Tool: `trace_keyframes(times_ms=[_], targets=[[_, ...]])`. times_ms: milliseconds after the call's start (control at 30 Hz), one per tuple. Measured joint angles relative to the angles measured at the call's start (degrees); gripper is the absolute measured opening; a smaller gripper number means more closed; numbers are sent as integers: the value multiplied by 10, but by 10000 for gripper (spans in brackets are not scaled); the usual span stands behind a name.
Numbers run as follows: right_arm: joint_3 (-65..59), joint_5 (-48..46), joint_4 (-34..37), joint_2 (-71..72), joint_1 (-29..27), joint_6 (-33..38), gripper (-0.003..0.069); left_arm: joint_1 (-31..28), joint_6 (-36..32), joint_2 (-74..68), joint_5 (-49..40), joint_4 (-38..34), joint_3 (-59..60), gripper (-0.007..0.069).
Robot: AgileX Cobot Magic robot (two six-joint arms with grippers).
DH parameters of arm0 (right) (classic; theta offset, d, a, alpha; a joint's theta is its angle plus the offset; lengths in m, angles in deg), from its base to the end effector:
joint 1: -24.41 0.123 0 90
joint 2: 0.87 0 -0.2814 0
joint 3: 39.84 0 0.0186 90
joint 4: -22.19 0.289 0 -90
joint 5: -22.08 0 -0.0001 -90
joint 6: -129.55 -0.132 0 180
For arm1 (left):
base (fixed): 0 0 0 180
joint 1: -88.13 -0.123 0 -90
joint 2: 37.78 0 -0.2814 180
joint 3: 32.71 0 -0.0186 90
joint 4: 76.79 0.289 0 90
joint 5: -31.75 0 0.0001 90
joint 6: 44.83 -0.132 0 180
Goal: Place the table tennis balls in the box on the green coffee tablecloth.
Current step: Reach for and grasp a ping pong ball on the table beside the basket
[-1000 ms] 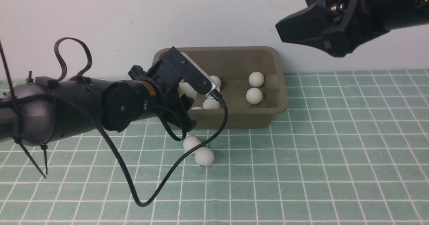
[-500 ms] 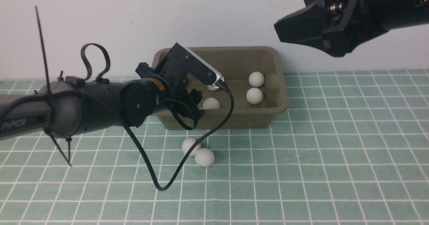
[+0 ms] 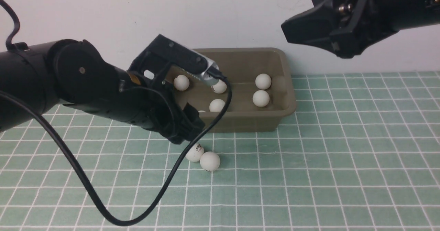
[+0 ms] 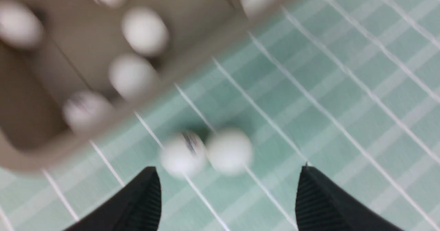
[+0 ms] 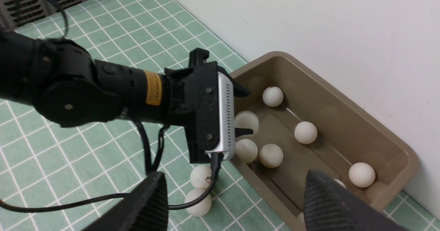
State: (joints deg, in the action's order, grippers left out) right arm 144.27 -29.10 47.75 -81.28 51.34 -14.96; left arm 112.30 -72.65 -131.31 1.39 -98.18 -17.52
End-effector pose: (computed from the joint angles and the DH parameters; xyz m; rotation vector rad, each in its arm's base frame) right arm 0.2757 0.1899 0.4164 -1.0205 1.9142 0.4535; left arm 0.3412 -0.1798 0.2333 0.7730 2.2789 -0.3445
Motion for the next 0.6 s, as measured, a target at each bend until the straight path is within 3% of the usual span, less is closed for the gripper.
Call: trace_keyframes(times_ms=[100, 233, 600], targets=[[0, 1, 0, 0, 0, 1, 482, 0, 17, -13, -52, -1, 0, 469], [0, 1, 0, 0, 0, 1, 482, 0, 22, -55, -52, 0, 0, 469], [0, 1, 0, 0, 0, 1, 482, 0, 25, -181, 49, 8, 0, 469]])
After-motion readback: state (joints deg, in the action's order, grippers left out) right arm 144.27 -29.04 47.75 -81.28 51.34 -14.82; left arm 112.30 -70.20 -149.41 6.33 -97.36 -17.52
